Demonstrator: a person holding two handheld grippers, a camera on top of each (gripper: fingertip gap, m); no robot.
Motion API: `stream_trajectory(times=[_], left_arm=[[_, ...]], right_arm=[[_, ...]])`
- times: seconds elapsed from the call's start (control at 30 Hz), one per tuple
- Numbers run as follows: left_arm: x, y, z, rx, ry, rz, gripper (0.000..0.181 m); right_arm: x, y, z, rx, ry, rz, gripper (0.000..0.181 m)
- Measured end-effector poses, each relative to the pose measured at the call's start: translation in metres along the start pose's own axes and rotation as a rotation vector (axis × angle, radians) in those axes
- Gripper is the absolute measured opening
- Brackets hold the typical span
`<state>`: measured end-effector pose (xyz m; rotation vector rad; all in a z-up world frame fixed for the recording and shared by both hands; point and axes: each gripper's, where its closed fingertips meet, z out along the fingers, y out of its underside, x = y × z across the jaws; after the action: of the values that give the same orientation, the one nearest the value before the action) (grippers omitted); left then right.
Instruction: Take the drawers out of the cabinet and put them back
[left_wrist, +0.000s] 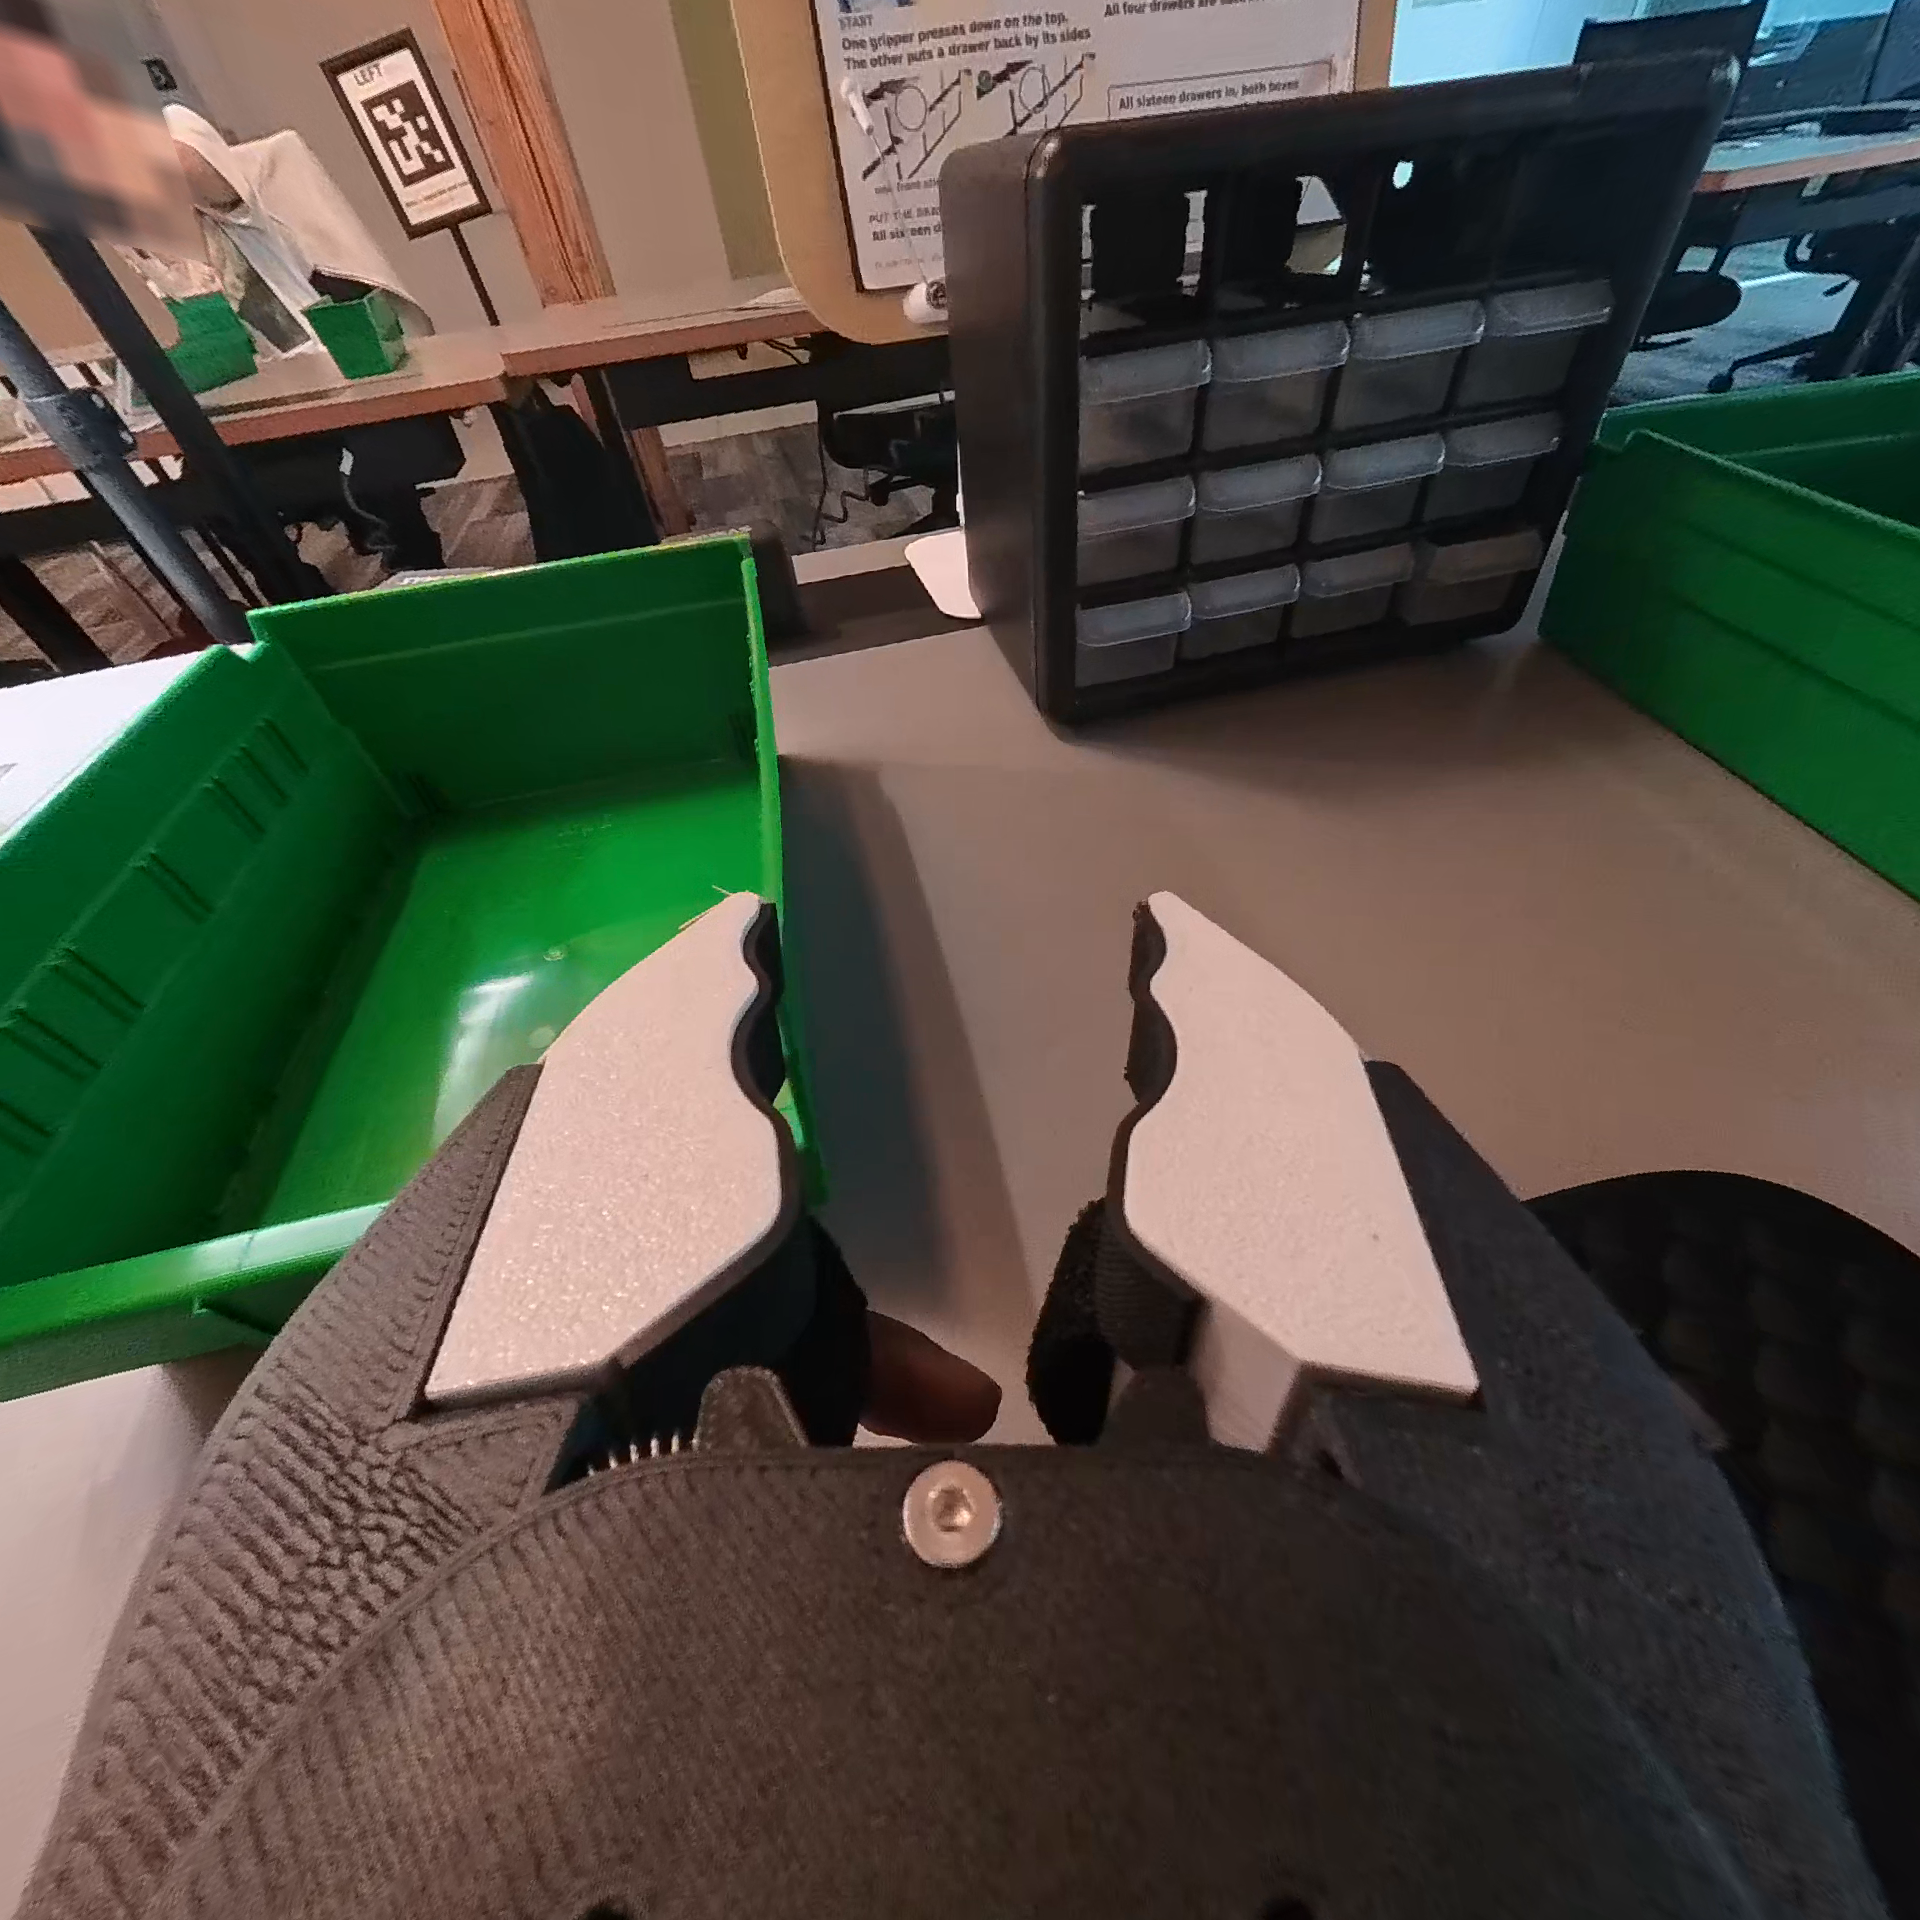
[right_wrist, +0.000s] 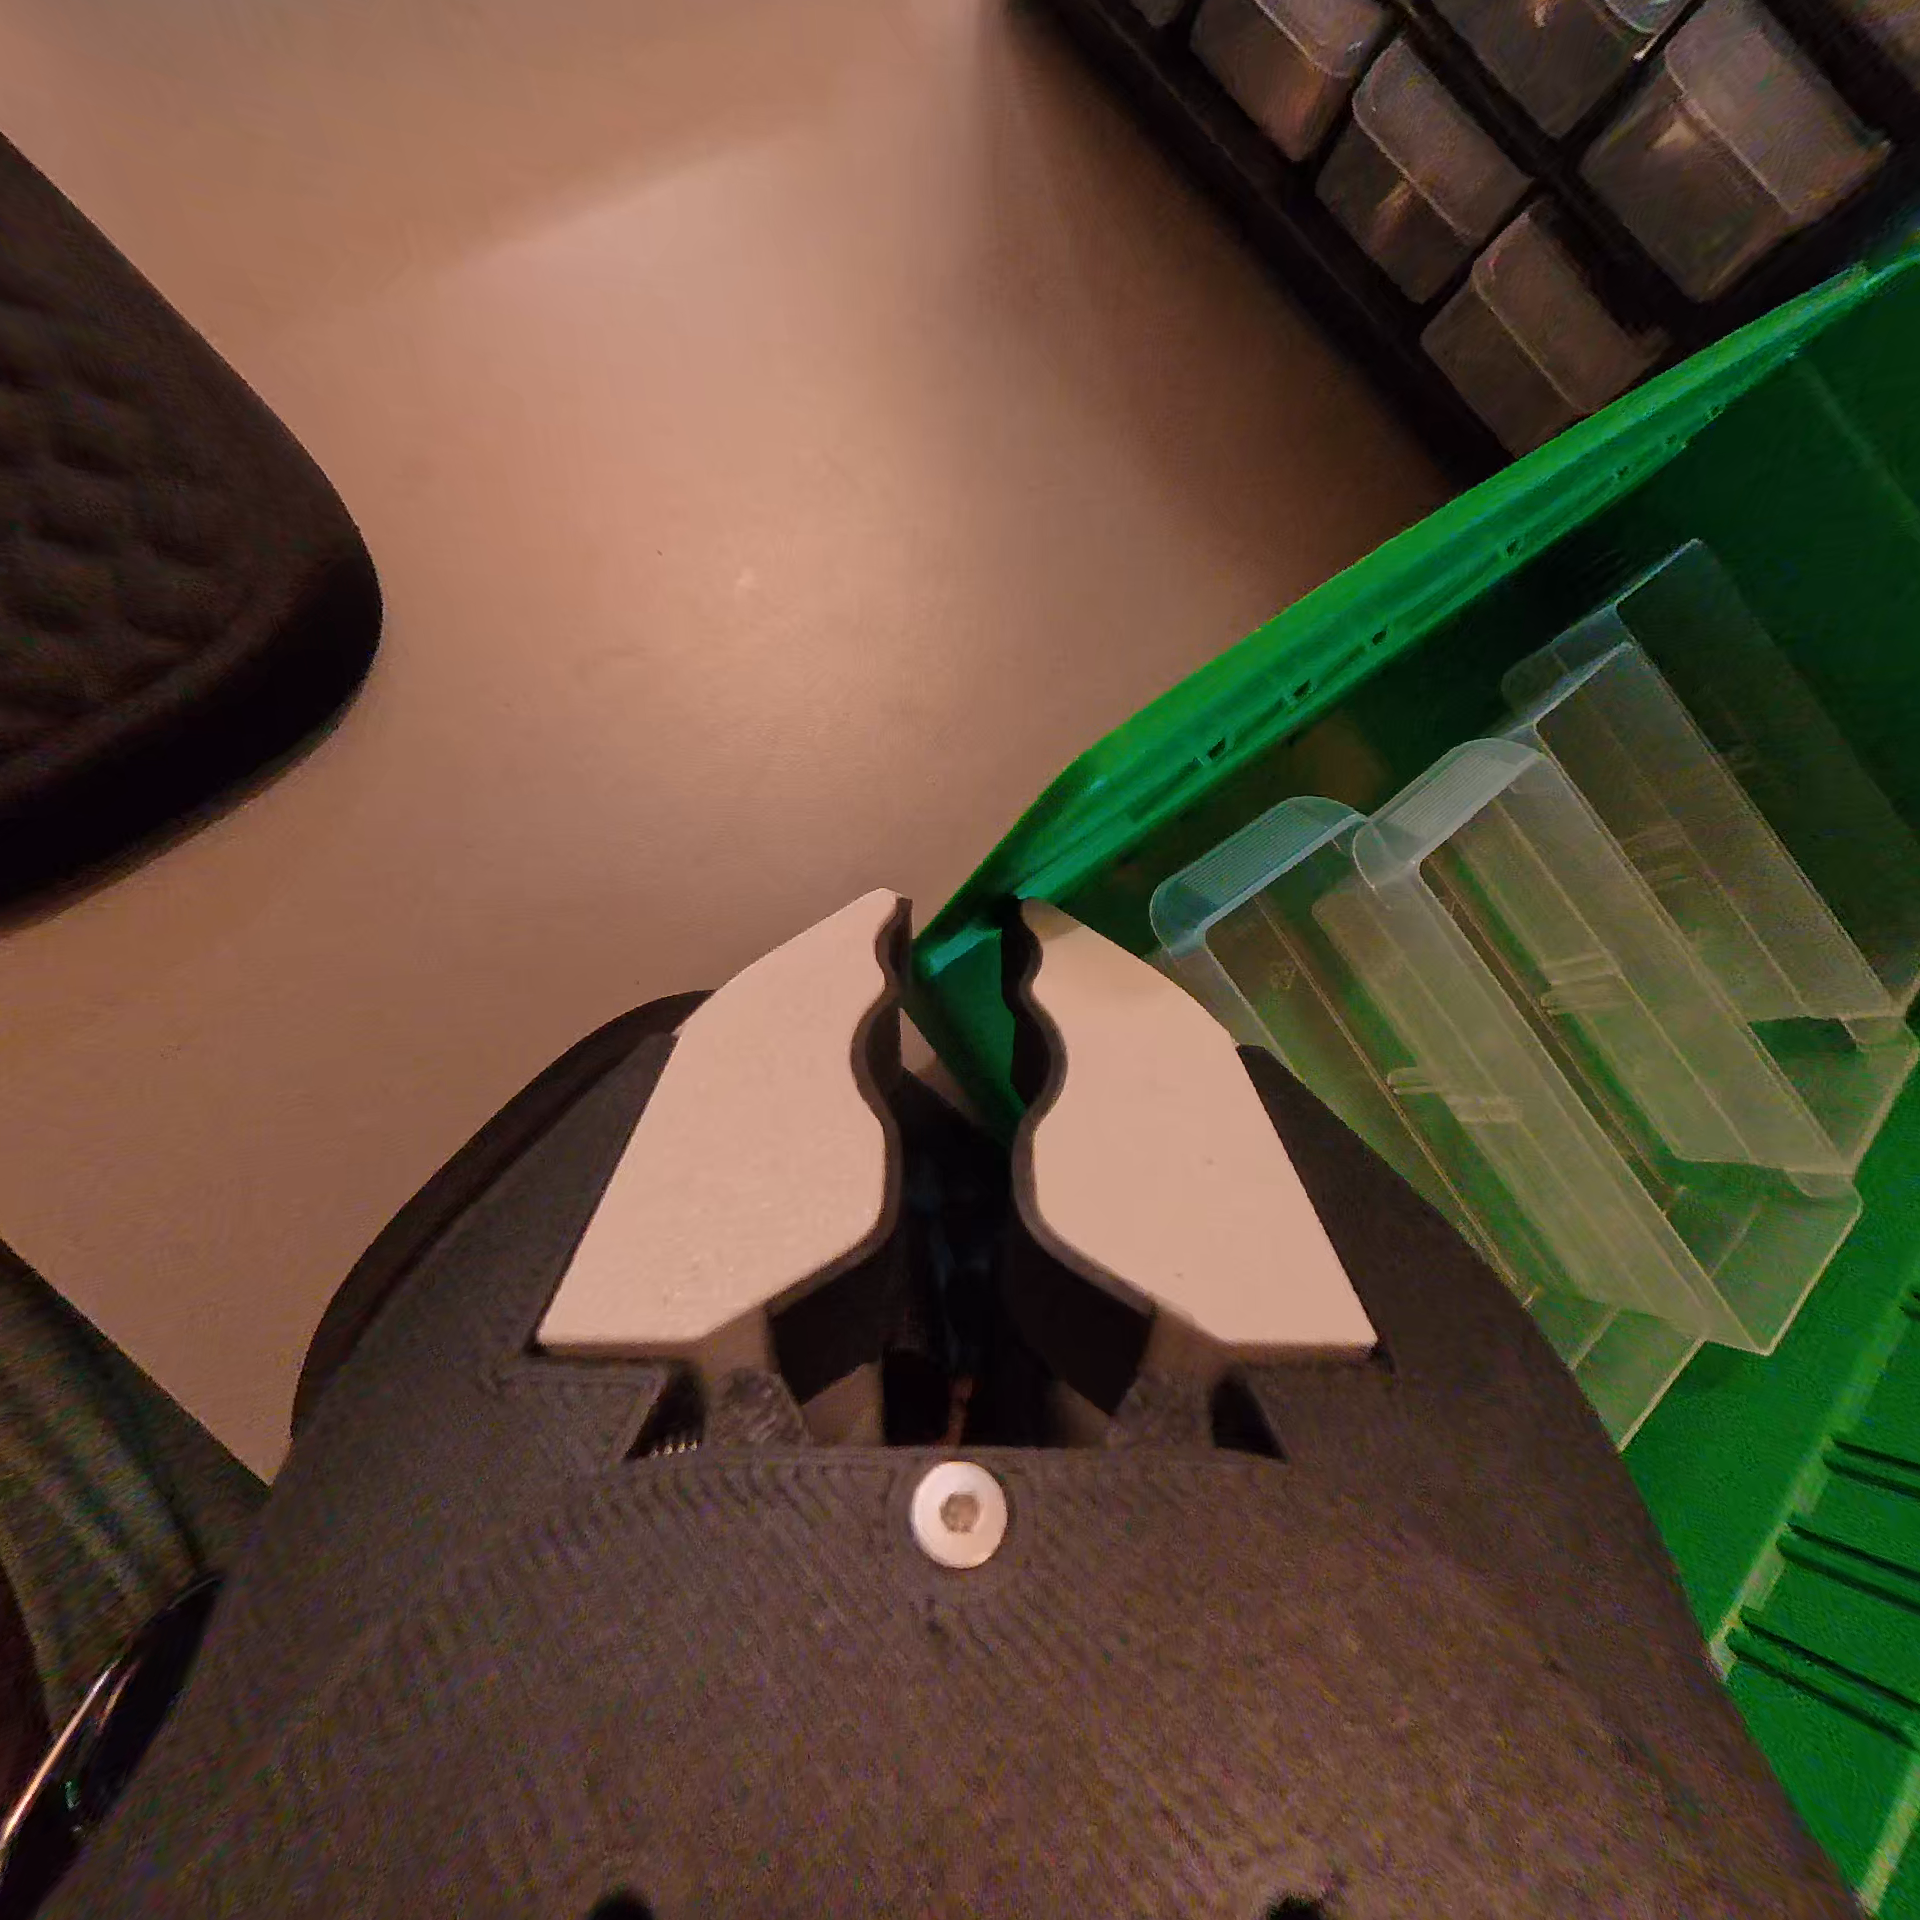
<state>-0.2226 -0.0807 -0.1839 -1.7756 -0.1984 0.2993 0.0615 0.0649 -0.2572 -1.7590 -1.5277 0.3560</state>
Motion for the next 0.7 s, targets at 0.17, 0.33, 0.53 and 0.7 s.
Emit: stream_trajectory(times=[0.17,0.33,0.53,0.7], left_arm=[[0.011,-0.007,-0.003,0.017,0.067,-0.003,0.065],[0.042,-0.017,-0.007,0.036,0.213,-0.006,0.065],[0.156,-0.064,-0.009,0.191,0.574,-0.214,0.068],[0.274,-0.069,0.028,0.120,0.747,-0.262,0.071]], right_arm=[[-0.004,0.005,-0.005,0.029,-0.127,-0.016,0.035],[0.023,0.014,-0.034,0.063,-0.149,0.006,0.072],[0.125,0.039,-0.084,0.224,0.093,0.311,0.081],[0.160,0.095,-0.082,0.083,0.199,0.455,0.082]])
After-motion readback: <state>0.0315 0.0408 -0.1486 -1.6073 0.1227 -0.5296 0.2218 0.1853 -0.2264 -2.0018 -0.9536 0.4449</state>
